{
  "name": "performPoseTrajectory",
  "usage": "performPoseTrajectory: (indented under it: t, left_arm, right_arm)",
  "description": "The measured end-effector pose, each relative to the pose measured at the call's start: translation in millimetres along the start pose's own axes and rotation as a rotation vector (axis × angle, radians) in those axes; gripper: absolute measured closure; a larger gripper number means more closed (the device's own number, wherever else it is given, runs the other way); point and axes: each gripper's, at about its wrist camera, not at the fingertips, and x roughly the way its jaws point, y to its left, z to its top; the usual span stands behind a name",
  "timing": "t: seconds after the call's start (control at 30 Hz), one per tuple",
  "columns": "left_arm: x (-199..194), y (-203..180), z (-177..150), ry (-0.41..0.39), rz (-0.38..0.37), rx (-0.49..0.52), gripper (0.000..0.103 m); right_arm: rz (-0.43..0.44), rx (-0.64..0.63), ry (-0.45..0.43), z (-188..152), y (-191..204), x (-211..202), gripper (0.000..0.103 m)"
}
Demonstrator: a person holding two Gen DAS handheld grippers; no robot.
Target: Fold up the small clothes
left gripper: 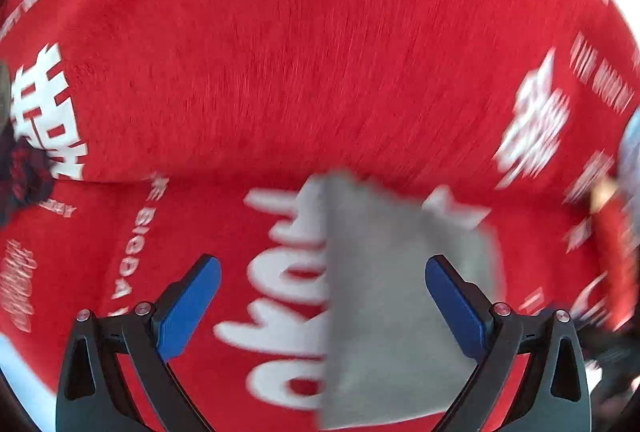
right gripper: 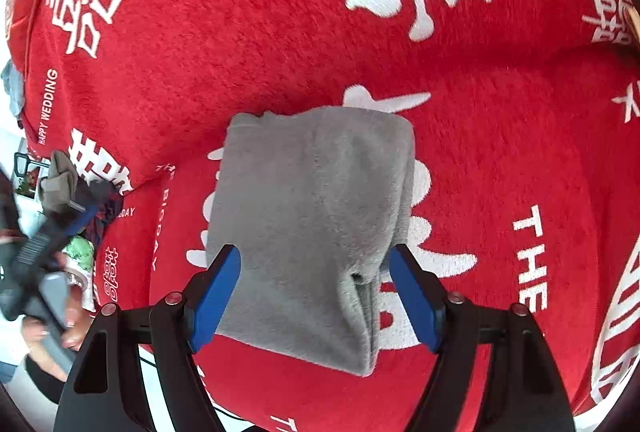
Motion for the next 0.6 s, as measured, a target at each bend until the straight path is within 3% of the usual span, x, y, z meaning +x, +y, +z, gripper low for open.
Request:
performPoseTrajectory:
  t: [0.23,0.6]
  left_arm:
    - [75.2,5.0,-15.4,0.281,0.097,0.023,0.001]
    - [90.7,4.1,-17.8,0.337,0.124,0.001,0.001]
  right_arm:
    - [0.000,0.030,0.060,6.1,-24.1,21.5,0.023]
    - [0.016,0.049,0.095,7.5,-39.8,35.1,0.023]
